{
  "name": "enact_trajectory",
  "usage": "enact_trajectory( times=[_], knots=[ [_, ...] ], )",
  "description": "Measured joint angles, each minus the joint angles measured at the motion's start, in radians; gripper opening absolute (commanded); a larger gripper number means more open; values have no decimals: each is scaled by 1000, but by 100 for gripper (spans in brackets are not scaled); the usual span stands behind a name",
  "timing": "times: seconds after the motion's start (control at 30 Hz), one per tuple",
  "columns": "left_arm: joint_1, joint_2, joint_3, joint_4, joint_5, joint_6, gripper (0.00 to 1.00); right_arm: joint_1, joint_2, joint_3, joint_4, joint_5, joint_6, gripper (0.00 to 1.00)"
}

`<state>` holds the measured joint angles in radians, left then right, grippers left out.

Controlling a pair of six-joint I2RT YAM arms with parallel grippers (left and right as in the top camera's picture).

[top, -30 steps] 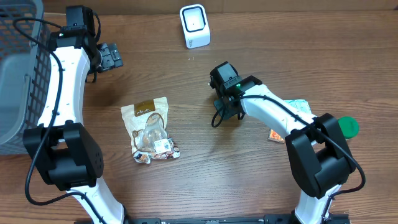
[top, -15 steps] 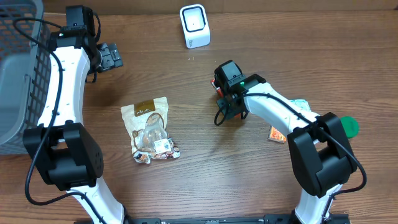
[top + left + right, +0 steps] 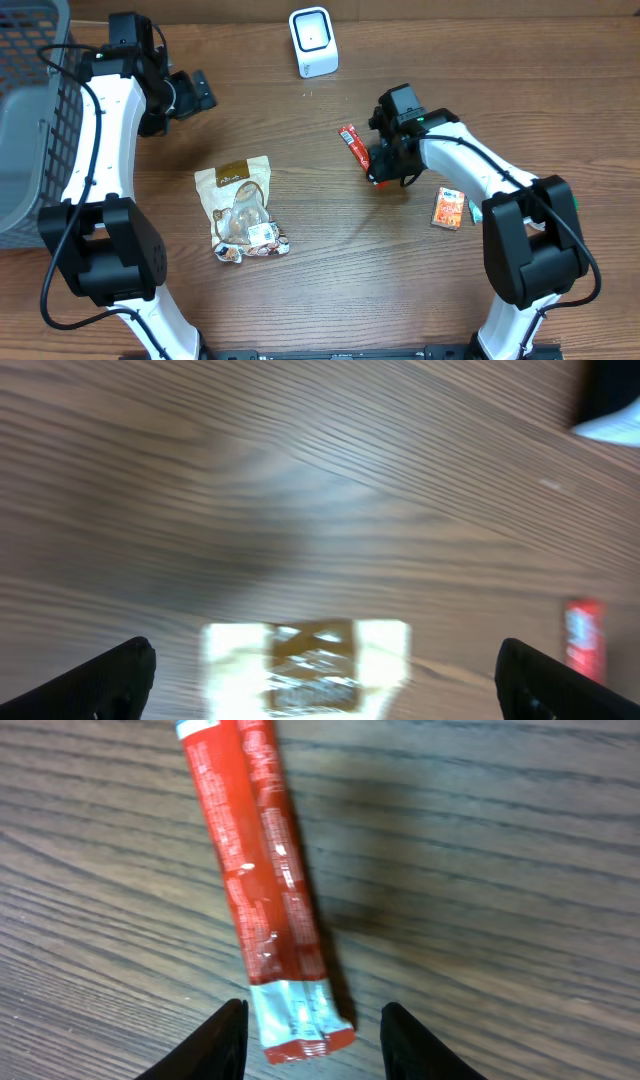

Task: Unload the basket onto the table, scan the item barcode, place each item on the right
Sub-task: 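Bring the left gripper over to the red stick held by right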

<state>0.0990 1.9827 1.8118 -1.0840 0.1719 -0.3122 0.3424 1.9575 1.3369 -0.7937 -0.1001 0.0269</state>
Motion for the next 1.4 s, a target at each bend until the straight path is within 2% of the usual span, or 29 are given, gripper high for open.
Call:
enact_trajectory(
  times=[0.03, 0.1, 0.13, 0.2, 0.37, 0.43, 0.7, 1.0, 1.13, 1.23, 1.4],
  knots=[
    [-7, 0, 0, 0, 35, -2, 69, -13, 0, 0, -2, -21, -2, 44],
    [-32, 0, 0, 0, 85, -6, 40, -37, 0, 0, -6, -69, -8, 44],
    [-51, 0, 0, 4, 102, -6, 31, -53, 0, 0, -9, -100, -16, 44],
    [-107, 0, 0, 18, 127, -1, 27, -83, 0, 0, -16, -161, -35, 44],
    [-274, 0, 0, 72, 151, 5, 35, -125, 0, 0, -42, -235, -63, 44],
    [-344, 0, 0, 114, 145, 2, 35, -131, 0, 0, -49, -251, -68, 44],
    [-550, 0, 0, 220, -6, -87, 35, -132, 0, 0, -92, -272, -79, 44],
    [-582, 35, 0, 307, -57, -191, 41, -132, 0, 0, -92, -278, -80, 44],
    [-582, 111, 0, 352, -43, -206, 39, -132, 0, 0, -92, -278, -79, 44],
    [-582, 167, 0, 380, -11, -213, 32, -132, 0, 0, -92, -279, -79, 44],
    [-582, 233, 0, 383, 26, -214, 35, -132, 0, 0, -92, -278, -80, 44]
  ],
)
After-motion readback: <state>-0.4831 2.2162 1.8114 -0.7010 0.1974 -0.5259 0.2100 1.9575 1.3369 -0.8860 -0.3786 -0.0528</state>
